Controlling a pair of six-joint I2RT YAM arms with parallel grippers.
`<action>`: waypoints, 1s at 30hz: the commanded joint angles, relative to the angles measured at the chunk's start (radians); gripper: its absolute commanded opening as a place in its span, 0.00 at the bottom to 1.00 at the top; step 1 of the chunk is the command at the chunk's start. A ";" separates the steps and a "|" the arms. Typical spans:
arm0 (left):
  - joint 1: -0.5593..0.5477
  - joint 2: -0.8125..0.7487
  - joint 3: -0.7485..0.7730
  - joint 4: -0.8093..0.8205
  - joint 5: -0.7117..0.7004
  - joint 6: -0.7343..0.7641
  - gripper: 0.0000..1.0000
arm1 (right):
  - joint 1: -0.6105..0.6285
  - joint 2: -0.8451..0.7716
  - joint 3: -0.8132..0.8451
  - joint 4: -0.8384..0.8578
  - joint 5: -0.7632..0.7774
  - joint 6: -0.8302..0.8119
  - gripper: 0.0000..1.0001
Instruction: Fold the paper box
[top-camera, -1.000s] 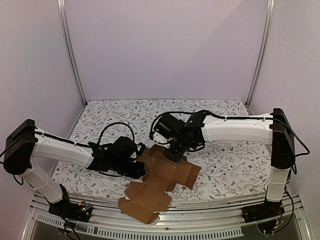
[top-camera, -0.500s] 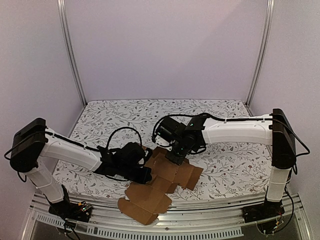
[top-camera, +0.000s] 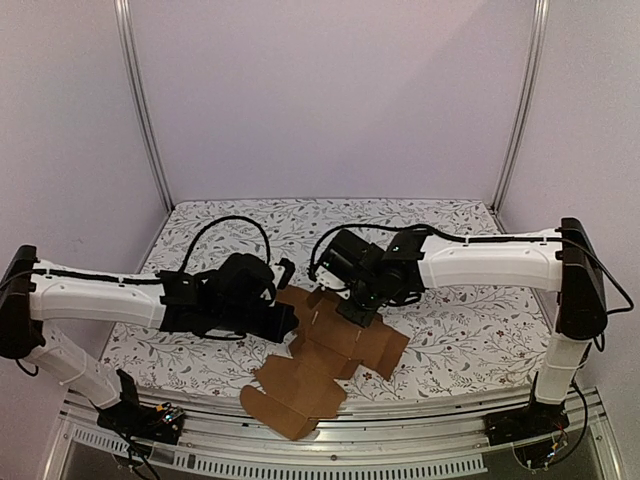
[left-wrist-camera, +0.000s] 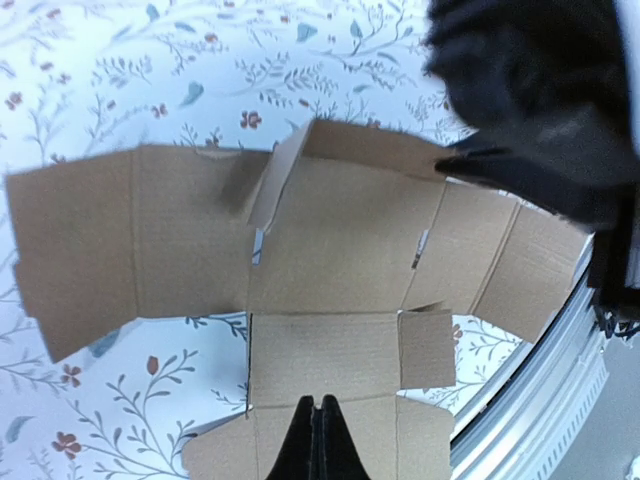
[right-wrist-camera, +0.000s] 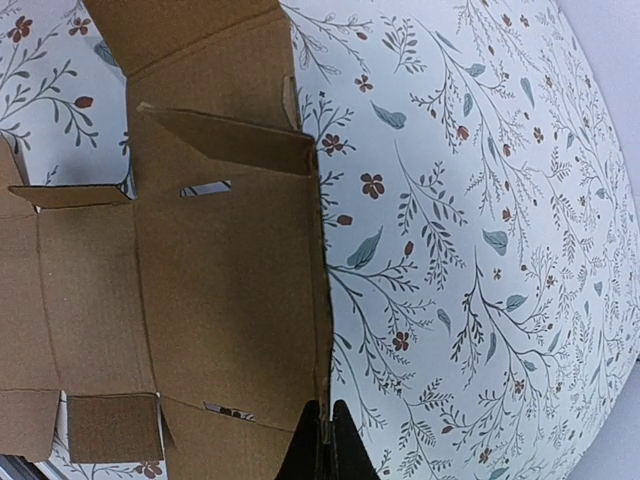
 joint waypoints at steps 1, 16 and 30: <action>-0.007 -0.083 0.040 -0.144 -0.129 0.076 0.00 | 0.023 -0.057 -0.039 0.062 0.057 -0.088 0.00; 0.131 -0.464 -0.182 -0.125 -0.223 0.054 0.00 | 0.116 -0.113 -0.149 0.262 0.246 -0.338 0.00; 0.333 -0.417 -0.383 0.174 0.065 0.027 0.00 | 0.221 -0.123 -0.374 0.679 0.467 -0.667 0.00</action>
